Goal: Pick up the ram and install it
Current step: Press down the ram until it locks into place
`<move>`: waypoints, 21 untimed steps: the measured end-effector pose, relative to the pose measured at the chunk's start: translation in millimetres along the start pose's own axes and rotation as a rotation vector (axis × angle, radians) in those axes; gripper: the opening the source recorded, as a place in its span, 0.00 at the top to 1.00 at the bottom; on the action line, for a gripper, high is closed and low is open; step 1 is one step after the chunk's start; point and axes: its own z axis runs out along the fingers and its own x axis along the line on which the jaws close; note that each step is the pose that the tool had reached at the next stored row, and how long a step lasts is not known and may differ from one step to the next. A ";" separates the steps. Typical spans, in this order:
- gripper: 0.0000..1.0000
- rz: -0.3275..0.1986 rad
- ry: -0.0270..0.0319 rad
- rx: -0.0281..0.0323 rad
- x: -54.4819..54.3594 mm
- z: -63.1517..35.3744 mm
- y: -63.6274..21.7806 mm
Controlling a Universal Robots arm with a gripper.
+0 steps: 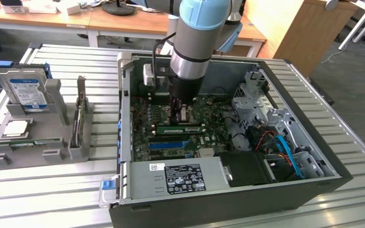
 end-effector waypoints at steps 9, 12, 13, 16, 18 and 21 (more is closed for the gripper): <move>0.89 0.000 0.0001 -0.0001 0.1 3.3 -0.1; 0.89 0.000 0.0000 0.0000 0.0 3.4 -0.1; 0.89 0.000 0.0000 0.0000 0.1 3.4 -0.1; 0.89 0.000 -0.0003 0.0002 0.1 4.2 -0.1; 0.89 0.000 -0.0001 0.0000 0.1 4.8 -0.1; 0.89 0.000 0.0000 0.0000 0.2 6.1 -0.2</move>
